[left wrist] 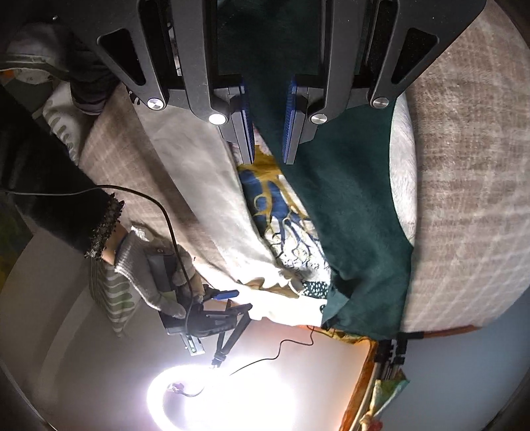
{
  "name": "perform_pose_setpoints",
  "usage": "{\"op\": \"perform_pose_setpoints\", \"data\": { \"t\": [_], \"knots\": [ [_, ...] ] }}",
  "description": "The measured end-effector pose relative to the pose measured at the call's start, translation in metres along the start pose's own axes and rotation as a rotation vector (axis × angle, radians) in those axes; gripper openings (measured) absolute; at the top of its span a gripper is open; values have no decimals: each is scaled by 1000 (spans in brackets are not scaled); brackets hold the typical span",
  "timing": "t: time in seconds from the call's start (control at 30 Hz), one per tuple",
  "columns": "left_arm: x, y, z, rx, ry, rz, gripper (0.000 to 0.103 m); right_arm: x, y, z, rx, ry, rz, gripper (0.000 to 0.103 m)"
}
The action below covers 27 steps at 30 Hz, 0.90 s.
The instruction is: Fold small clothes
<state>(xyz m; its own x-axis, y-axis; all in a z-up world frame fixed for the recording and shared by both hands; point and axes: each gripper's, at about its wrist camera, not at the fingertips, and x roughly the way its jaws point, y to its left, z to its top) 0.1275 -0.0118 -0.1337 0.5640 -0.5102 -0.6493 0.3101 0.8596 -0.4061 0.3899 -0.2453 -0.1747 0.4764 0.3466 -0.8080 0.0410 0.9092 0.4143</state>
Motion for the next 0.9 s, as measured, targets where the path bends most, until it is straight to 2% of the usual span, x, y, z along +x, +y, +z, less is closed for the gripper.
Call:
{"op": "perform_pose_setpoints", "data": {
  "t": [0.07, 0.13, 0.17, 0.2, 0.27, 0.4, 0.57, 0.73, 0.9],
  "knots": [
    [1, 3, -2, 0, -1, -1, 15, 7, -1, -2, -11, 14, -11, 44],
    [1, 7, -3, -11, -6, -7, 15, 8, 2, -4, -26, 20, 15, 30],
    [1, 9, -4, -19, -11, -12, 15, 7, 5, -4, -39, 22, 16, 16],
    [1, 12, -5, -27, -16, -16, 15, 5, 10, -3, -62, 17, 7, 7],
    [0, 18, -5, -52, -22, -30, 15, 0, 19, 0, -95, 12, 5, 1],
    [-4, 29, -7, -102, -48, -61, 15, -9, 43, 15, -129, -12, 26, 0],
    [-7, 27, -8, -86, -66, -81, 15, -5, 82, 35, -163, -25, 58, 0],
    [-7, 29, -8, -94, -70, -91, 15, 27, 127, 48, -235, -7, 29, 0],
    [-8, 27, -7, -76, -75, -90, 15, 64, 144, 54, -230, 20, 18, 0]
  ]
}}
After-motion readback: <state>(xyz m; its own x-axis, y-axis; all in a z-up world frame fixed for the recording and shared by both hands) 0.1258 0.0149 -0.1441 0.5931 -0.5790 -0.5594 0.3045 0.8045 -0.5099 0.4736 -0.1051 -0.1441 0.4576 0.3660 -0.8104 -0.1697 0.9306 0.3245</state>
